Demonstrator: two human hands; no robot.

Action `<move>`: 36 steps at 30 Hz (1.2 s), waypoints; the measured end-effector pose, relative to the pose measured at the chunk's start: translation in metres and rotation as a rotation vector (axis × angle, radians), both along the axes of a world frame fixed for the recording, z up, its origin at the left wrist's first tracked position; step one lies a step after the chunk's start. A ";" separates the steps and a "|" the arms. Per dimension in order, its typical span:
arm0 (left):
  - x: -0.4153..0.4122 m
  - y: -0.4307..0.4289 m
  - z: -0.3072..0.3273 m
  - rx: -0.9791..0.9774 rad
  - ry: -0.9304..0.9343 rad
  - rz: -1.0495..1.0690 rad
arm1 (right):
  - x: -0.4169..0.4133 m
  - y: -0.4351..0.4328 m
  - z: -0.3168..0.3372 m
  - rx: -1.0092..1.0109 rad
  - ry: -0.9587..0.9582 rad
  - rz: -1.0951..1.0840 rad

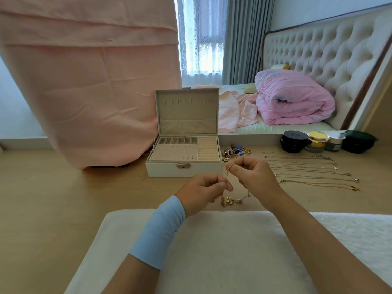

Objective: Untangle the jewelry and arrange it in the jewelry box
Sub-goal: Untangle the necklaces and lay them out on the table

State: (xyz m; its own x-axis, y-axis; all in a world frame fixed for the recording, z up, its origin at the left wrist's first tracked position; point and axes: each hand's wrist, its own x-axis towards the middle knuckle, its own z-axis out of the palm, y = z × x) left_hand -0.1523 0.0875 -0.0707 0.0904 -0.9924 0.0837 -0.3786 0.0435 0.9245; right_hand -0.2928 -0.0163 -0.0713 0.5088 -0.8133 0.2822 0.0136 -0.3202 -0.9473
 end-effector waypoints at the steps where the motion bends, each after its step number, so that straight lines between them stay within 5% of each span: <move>1: 0.000 0.001 0.002 0.010 0.013 0.001 | 0.000 0.000 -0.001 -0.010 0.007 0.004; 12: 0.016 0.015 0.032 -0.225 0.193 0.336 | -0.004 -0.008 -0.022 0.005 0.400 0.172; 22: 0.015 -0.003 0.065 -0.409 0.379 0.462 | -0.011 -0.006 -0.017 0.063 0.486 0.313; 28: 0.027 -0.012 0.046 -0.333 0.253 0.726 | -0.046 -0.035 -0.004 0.315 0.169 0.320; 36: 0.018 -0.026 -0.010 -0.004 -0.041 0.797 | -0.098 -0.054 -0.012 0.087 0.596 0.013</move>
